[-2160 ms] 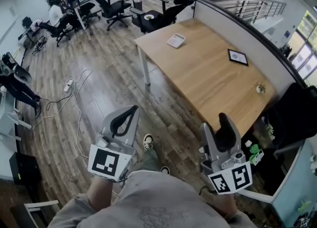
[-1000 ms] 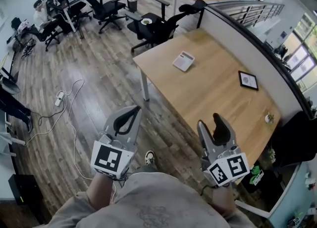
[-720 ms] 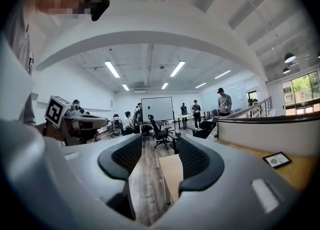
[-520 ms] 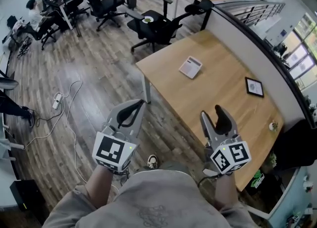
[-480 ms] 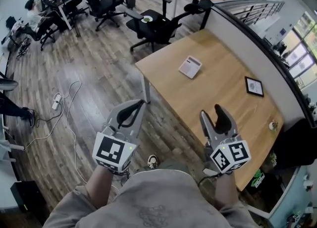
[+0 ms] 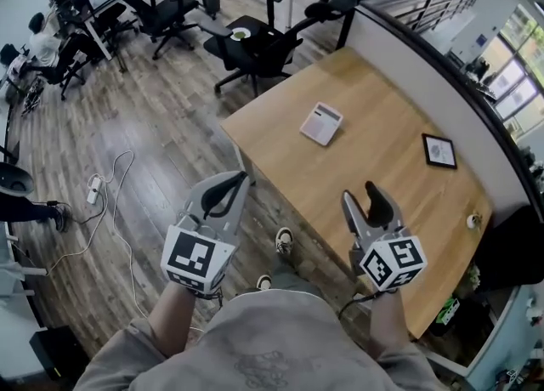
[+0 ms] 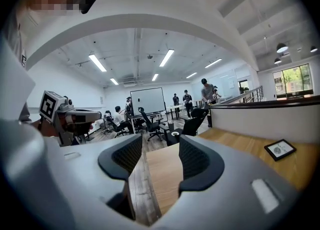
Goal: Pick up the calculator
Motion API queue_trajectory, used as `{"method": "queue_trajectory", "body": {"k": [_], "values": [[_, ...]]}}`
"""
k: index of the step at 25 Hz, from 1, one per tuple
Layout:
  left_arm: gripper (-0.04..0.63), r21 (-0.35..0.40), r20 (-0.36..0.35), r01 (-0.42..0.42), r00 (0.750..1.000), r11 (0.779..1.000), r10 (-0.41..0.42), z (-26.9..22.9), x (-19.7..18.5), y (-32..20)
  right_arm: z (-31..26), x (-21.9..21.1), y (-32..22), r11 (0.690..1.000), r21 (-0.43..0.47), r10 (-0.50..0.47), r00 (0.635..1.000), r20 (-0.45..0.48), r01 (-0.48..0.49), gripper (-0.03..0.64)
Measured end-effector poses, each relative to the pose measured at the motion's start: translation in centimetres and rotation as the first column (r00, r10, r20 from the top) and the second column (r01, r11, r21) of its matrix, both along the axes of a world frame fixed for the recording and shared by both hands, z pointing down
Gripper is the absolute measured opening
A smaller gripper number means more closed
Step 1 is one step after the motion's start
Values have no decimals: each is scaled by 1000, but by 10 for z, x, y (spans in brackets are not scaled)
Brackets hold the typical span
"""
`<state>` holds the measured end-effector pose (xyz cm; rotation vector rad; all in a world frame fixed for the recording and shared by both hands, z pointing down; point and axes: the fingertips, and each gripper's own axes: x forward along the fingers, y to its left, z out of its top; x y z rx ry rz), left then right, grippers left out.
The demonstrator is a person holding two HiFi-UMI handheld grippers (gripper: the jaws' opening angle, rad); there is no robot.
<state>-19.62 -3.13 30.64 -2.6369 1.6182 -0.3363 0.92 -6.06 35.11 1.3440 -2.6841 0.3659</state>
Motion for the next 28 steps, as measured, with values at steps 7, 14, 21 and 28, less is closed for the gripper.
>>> {"method": "queue_trajectory", "body": {"k": [7,14,21,28], "values": [[2,-52,36,-35,999,998,37,15,18,-86,27,20,-82,996,-84,23,1000,14,-21,216],[2,-107,44,-70,996,992,76,38,41,-169,60,40,-160,984,-173,38,998,54,-28,216],[2,-198,69,-84,993,977,99,74,58,-221,76,54,-222,977,-215,15,994,112,10,216],[2,-227,93,-123,985,966,147,93,72,-262,103,57,-274,959,-280,0,990,144,41,216]]}}
